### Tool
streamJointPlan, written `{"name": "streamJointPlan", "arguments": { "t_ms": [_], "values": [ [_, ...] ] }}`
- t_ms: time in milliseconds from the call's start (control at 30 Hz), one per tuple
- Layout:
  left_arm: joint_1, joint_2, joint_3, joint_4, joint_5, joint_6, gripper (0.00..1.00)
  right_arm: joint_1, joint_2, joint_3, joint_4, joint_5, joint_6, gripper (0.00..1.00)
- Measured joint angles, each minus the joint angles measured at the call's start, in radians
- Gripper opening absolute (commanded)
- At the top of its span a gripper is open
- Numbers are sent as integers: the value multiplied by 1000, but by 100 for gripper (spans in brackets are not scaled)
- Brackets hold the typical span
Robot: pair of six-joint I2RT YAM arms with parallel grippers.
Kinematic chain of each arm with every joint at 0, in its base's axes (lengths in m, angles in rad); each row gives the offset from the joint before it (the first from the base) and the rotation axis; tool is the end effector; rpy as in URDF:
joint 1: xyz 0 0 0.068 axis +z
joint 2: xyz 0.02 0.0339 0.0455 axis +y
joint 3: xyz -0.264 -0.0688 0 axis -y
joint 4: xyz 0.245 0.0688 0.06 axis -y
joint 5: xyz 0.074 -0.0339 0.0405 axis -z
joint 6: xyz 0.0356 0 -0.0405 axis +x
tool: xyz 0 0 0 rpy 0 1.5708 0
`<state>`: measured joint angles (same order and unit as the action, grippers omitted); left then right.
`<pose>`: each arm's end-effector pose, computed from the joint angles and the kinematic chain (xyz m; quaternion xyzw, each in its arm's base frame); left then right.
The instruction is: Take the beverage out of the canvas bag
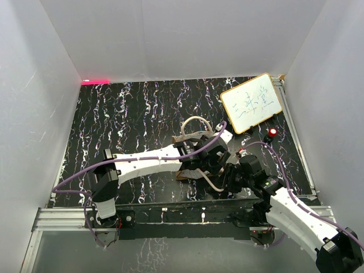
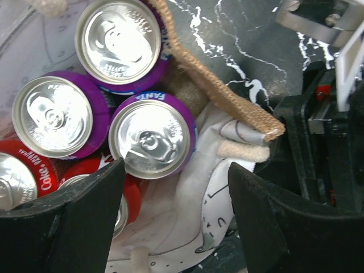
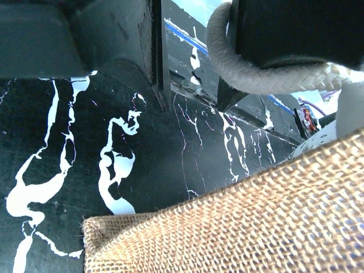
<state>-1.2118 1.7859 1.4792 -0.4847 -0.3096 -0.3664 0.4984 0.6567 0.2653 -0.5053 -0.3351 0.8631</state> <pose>0.1521 -0.3743 0.2779 0.3215 0.8575 -0.1659 0.3657 0.1063 0.0712 0.1526 0.1145 0.9251 0.3275 0.1543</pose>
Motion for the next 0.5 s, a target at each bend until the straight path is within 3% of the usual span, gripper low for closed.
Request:
{"name": "streamJointPlan", "arguments": {
  "t_ms": [267, 500],
  "values": [
    [0, -1, 0, -35, -71, 0, 77, 0, 26, 0, 17, 0, 0, 40],
    [0, 26, 25, -46, -99, 0, 73, 0, 31, 0, 19, 0, 0, 40]
  ]
}}
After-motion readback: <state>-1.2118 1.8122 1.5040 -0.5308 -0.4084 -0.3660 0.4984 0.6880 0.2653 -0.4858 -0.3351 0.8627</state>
